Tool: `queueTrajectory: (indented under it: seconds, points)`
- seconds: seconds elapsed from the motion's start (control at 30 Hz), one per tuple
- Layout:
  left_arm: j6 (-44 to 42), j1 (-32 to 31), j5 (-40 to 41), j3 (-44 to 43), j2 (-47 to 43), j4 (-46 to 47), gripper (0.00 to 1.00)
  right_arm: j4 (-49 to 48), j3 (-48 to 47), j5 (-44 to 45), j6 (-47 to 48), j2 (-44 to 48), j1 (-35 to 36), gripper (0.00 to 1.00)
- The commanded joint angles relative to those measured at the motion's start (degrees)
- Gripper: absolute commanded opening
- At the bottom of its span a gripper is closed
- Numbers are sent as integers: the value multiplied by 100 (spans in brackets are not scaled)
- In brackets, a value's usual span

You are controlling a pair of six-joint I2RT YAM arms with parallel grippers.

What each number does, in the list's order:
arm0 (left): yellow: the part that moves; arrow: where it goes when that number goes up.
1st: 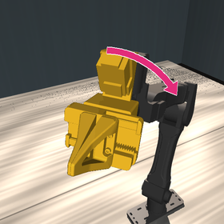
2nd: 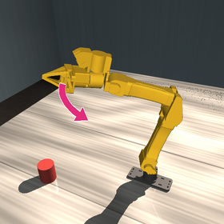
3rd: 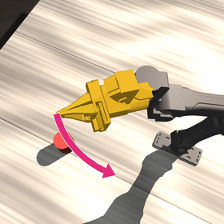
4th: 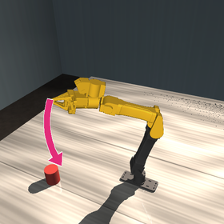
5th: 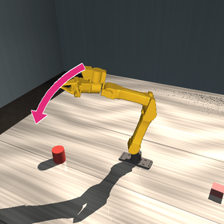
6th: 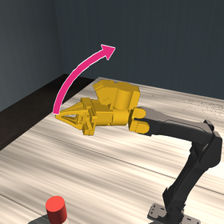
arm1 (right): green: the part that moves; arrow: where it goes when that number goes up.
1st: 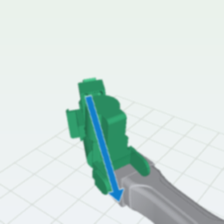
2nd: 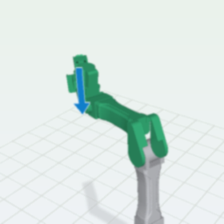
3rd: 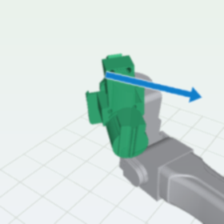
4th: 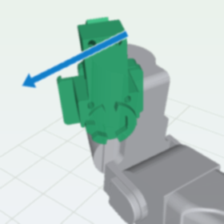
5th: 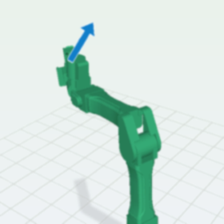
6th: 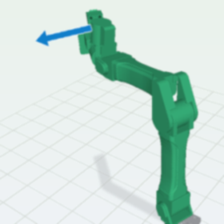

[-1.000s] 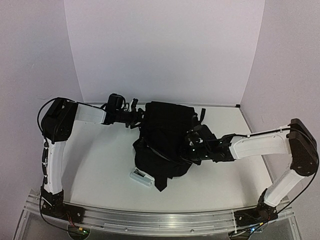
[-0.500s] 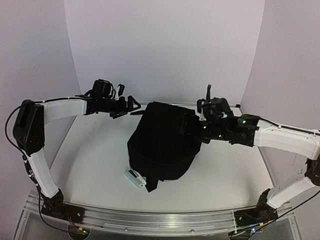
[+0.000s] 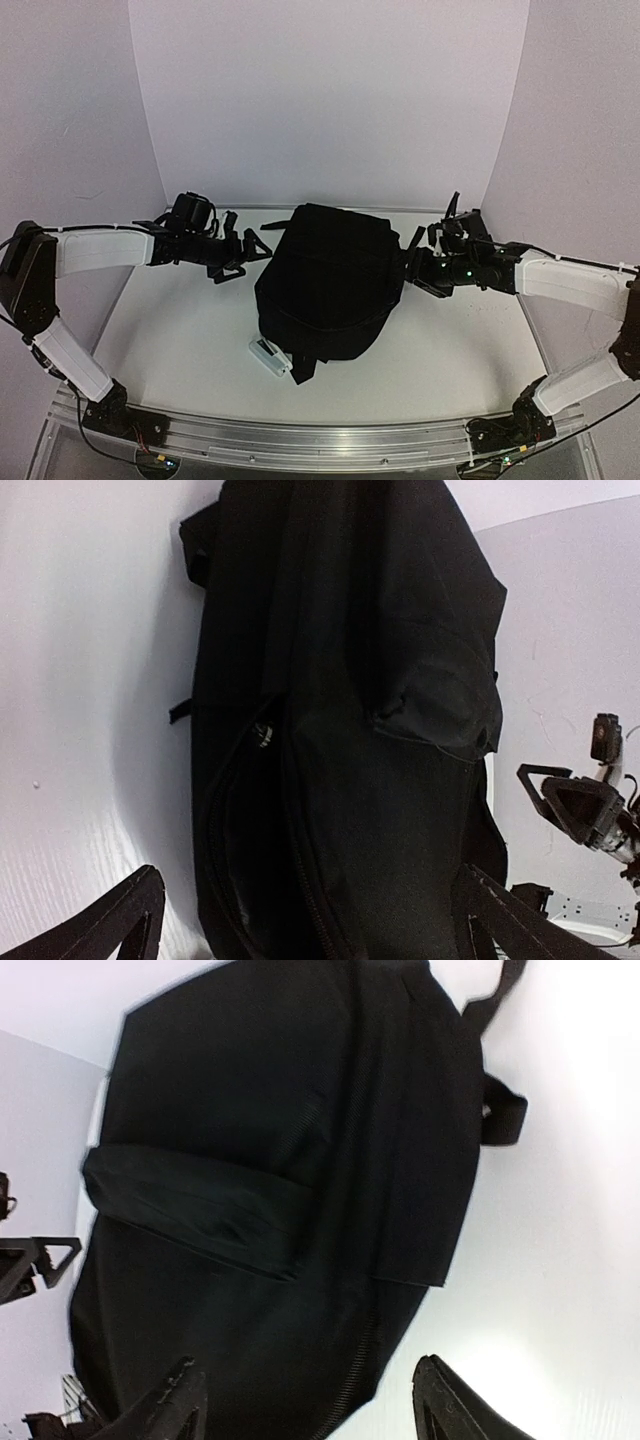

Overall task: Pack the student bag
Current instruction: Adjust the student bag at the center of the board.

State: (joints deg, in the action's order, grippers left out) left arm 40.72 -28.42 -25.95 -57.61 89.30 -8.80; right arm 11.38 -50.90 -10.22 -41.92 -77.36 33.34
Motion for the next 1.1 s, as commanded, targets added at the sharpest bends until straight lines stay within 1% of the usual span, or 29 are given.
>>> queueTrajectory:
  seconds: [0.0, 0.07, 0.1, 0.13, 0.17, 0.27, 0.3, 0.37, 0.43, 0.47, 0.53, 0.6, 0.67, 0.7, 0.8, 0.9, 0.97, 1.07]
  points:
    - [183, -310, 222, -251, 127, -169, 96, -427, 150, -304, 48, -234, -11, 58]
    - [201, -384, 375, -324, 286, -336, 89, -443, 245, -285, 35, -327, -10, 55]
    - [225, -416, 421, -336, 362, -369, 84, -453, 287, -288, 24, -367, -11, 53]
    - [251, -441, 437, -332, 437, -361, 77, -474, 327, -289, 4, -389, -10, 52]
    - [281, -460, 427, -318, 492, -322, 72, -499, 376, -296, -15, -409, -11, 50]
    - [351, -480, 368, -299, 618, -142, 62, -553, 484, -308, -50, -449, -7, 45]
    - [363, -481, 363, -306, 647, -96, 57, -562, 517, -291, -65, -454, -7, 43]
    - [354, -481, 381, -347, 708, -48, 44, -583, 587, -263, -87, -455, -10, 37]
    - [342, -481, 424, -367, 754, -4, 32, -652, 664, -281, -151, -453, -10, 25]
    - [346, -485, 432, -372, 783, 28, 27, -713, 718, -319, -205, -447, -10, 18]
    - [334, -477, 445, -410, 860, 91, 19, -904, 867, -470, -352, -412, -3, 9]
    - [294, -469, 470, -482, 959, 131, 10, -1270, 1060, -663, -507, -378, -3, 2]
    - [244, -432, 552, -559, 1041, 123, 2, -1546, 1225, -828, -641, -380, 6, 0]
    - [224, -378, 582, -588, 1065, 147, 0, -1660, 1289, -904, -703, -388, 7, 0]
    - [185, -117, 583, -639, 1081, 315, 0, -1984, 1490, -1085, -873, -385, 67, 0]
    - [110, 242, 284, -743, 1167, 640, 0, -2234, 1576, -1184, -1000, -474, 233, 0]
    - [-90, 392, 3, -944, 1305, 770, 0, -2332, 1522, -1166, -1067, -630, 433, 0]
    - [-463, 514, -265, -1392, 1609, 664, 0, -2658, 1419, -1140, -1306, -960, 772, 0]
